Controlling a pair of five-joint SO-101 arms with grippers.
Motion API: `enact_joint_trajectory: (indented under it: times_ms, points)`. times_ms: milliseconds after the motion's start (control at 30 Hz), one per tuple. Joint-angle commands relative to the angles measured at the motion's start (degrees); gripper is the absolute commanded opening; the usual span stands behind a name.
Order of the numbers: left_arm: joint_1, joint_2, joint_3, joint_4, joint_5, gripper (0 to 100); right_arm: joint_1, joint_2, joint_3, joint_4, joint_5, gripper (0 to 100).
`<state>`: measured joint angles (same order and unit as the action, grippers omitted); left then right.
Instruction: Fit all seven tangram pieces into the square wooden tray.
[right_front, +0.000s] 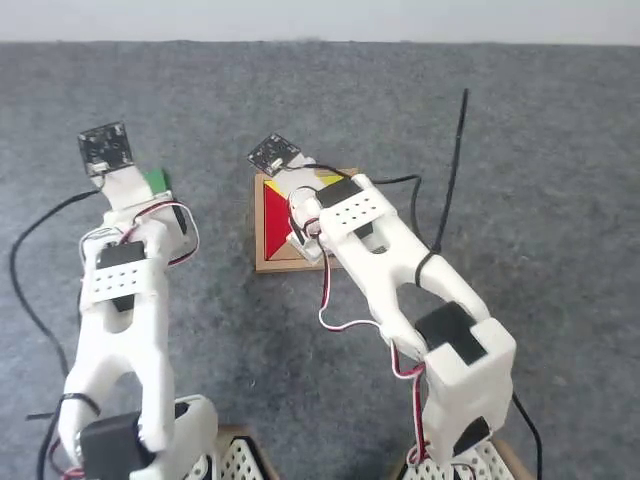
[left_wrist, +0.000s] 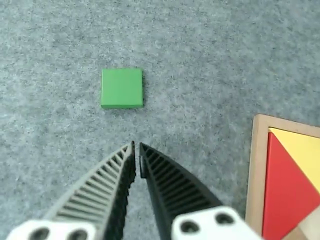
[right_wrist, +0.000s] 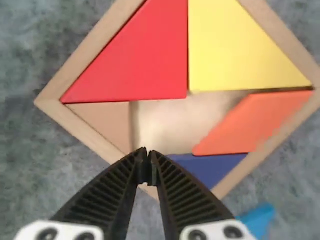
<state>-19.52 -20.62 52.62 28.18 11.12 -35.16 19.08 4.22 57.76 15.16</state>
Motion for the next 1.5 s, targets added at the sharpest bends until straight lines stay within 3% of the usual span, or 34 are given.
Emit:
enact_joint_trajectory:
  times_ms: [0, 133, 300, 433, 800, 1100, 1467]
  points:
    - [-0.1, -2.1, -1.5, -1.3, -0.1, 3, 2.8, -10.8, 2.2, 1.5, 0.4, 0.8]
    - [-0.3, 5.2, -8.0, 1.9, -0.6, 14, 3.6, -24.0, 16.1, -5.1, 0.6, 0.8]
    - [-0.3, 21.9, -26.5, 16.0, -0.3, 18, 5.6, -43.2, 38.2, -21.3, 0.7, 0.8]
    - [-0.9, 34.9, -41.5, 24.8, -0.4, 25, 10.4, -48.5, 47.6, -31.7, 0.5, 0.7]
    - [-2.3, 57.8, -80.1, 42.2, 2.2, 35, 12.6, -38.5, 44.5, -34.1, 0.7, 0.7]
    - [-5.9, 74.1, -113.2, 57.2, -6.9, 35, 12.4, -38.1, 44.0, -33.7, 0.7, 0.7]
    - [-7.5, 94.9, -133.2, 58.9, -7.6, 35, 12.4, -37.7, 44.0, -33.7, 0.7, 0.7]
